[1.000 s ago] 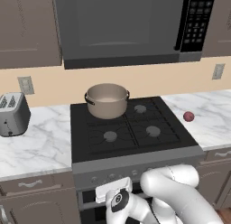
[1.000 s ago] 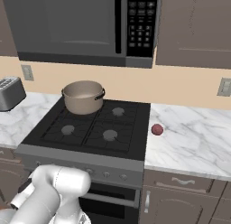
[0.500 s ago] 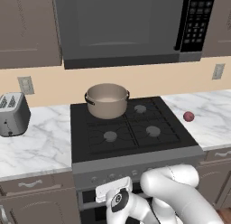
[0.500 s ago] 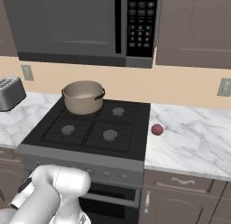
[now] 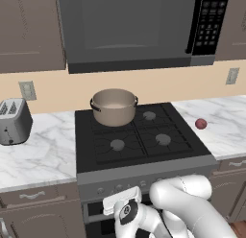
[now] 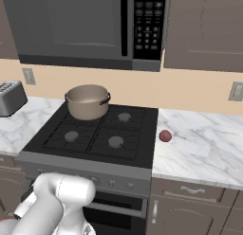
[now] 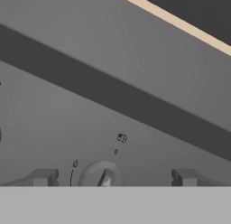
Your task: Turn on the burner for the pot on the stove. Wait thirty seconds for the pot to heat up. Then add the onion to the pot.
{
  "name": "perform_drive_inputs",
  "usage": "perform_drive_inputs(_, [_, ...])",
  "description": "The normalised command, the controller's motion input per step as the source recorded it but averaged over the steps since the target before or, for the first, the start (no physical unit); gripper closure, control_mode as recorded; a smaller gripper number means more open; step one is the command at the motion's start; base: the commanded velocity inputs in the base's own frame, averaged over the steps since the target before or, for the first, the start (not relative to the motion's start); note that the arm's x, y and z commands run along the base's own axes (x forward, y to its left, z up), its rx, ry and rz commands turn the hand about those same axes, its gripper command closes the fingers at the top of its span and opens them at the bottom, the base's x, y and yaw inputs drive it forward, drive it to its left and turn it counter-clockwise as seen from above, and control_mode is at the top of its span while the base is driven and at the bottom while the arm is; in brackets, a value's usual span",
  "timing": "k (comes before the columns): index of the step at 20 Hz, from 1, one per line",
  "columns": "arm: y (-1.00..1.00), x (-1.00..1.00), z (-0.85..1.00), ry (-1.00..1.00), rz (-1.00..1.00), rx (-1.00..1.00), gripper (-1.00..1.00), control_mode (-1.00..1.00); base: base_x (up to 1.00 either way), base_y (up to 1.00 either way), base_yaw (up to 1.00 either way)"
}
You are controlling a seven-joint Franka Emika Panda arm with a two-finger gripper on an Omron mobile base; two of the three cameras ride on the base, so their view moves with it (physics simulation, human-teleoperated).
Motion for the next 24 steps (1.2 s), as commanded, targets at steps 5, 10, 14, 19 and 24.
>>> perform_drive_inputs(5, [-0.08, 0.0, 0.0, 0.0, 0.04, 0.0, -1.0, -1.0, 0.0, 0.0, 0.0])
perform_drive_inputs(10, [0.0, 0.06, 0.0, 0.0, 0.0, 0.0, -1.0, -1.0, 0.0, 0.0, 0.0])
perform_drive_inputs(14, [0.0, 0.11, 0.0, 0.0, 0.0, 0.0, -1.0, -1.0, 0.0, 0.0, 0.0])
perform_drive_inputs(19, [0.0, 0.03, 0.0, 0.0, 0.0, 0.0, -1.0, -1.0, 0.0, 0.0, 0.0])
perform_drive_inputs(24, [0.0, 0.0, 0.0, 0.0, 0.0, 0.0, 1.0, -1.0, 0.0, 0.0, 0.0])
